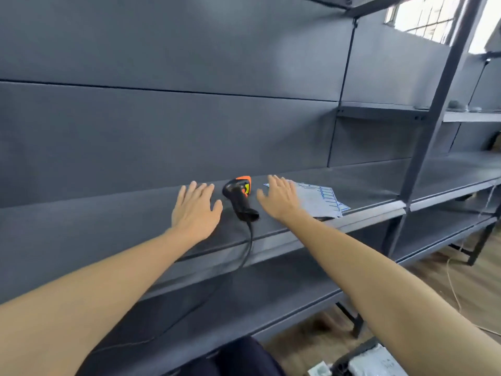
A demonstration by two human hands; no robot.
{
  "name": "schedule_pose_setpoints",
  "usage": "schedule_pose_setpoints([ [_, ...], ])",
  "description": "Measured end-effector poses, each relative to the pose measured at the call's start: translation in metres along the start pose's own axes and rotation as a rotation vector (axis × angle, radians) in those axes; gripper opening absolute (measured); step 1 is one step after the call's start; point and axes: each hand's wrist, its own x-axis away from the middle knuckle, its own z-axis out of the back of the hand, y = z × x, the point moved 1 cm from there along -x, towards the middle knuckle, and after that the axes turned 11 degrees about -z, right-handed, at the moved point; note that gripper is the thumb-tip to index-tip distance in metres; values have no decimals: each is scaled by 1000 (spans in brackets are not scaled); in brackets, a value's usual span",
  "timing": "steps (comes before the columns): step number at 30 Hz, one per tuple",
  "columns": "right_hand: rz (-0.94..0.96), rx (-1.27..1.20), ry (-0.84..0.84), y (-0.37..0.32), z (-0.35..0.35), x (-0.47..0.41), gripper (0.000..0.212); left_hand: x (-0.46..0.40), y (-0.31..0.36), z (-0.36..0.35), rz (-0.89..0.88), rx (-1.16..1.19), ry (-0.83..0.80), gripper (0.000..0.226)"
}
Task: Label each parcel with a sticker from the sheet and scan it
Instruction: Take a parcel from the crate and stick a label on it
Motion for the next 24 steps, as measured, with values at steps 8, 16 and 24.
schedule_pose_setpoints([
  [8,412,-26,-120,-181,-33,40,54,85,-109,44,327,-127,-4,54],
  [16,749,-165,-335,-316,-52,147,56,227,-180,117,647,-233,181,49],
  [24,995,-533,-482,-374,-50,294,28,378,-175,115,867,-288,227,47],
])
